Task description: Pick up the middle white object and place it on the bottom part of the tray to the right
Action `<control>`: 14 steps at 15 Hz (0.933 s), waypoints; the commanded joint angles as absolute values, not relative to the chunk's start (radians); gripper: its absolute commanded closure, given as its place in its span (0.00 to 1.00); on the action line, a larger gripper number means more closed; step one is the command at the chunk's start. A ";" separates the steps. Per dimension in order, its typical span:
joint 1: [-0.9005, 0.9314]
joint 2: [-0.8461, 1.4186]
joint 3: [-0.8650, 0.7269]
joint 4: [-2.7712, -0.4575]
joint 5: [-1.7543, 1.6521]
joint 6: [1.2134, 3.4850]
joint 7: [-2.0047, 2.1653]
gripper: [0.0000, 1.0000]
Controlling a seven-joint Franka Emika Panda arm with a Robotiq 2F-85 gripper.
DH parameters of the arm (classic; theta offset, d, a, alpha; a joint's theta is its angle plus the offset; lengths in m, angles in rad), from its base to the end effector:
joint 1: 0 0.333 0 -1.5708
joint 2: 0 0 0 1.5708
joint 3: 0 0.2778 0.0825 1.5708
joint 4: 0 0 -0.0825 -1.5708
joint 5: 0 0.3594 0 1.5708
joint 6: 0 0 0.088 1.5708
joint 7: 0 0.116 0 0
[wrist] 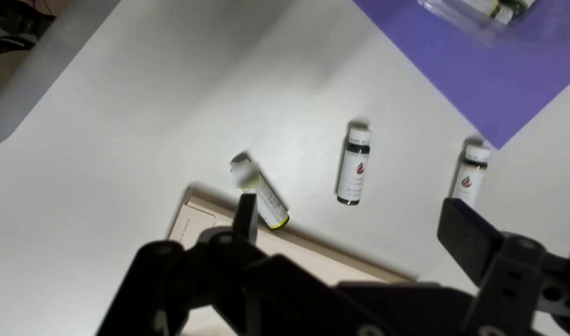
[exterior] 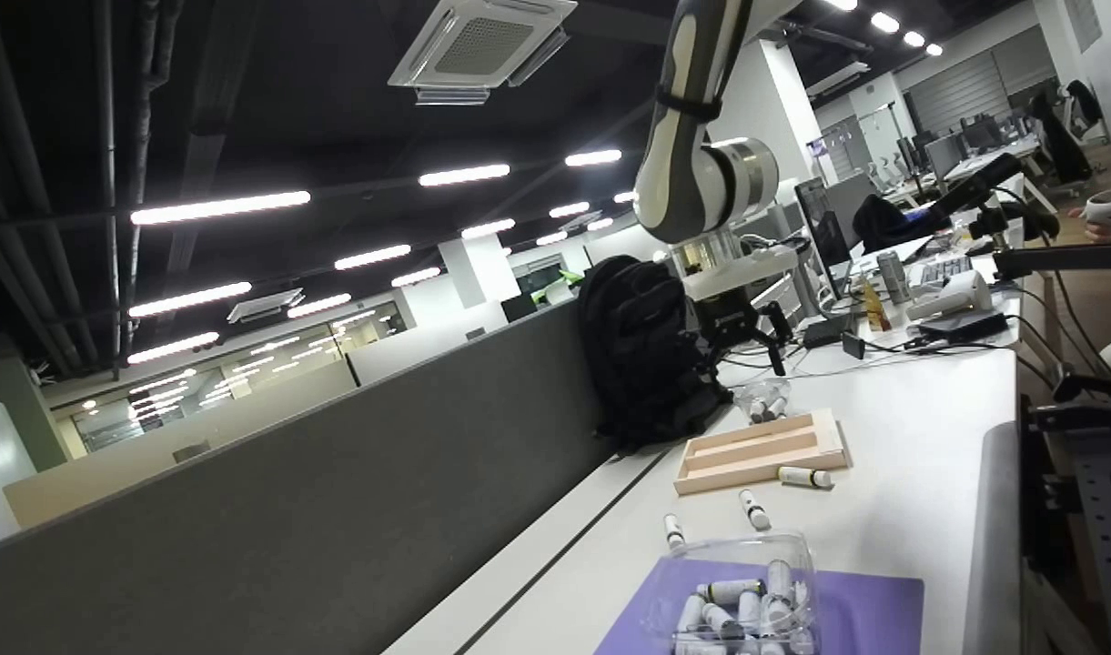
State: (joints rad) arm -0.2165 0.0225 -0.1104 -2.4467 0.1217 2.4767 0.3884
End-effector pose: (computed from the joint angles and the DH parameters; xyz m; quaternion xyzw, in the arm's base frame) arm 0.4414 -0.1495 0.2638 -0.9183 0.3941 -0.0027 0.0366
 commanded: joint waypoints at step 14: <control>-0.010 0.605 -0.175 -2.074 0.249 2.590 0.928 0.00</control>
State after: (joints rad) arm -0.0157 0.6091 -0.1723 -2.0632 0.2324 2.5855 0.9024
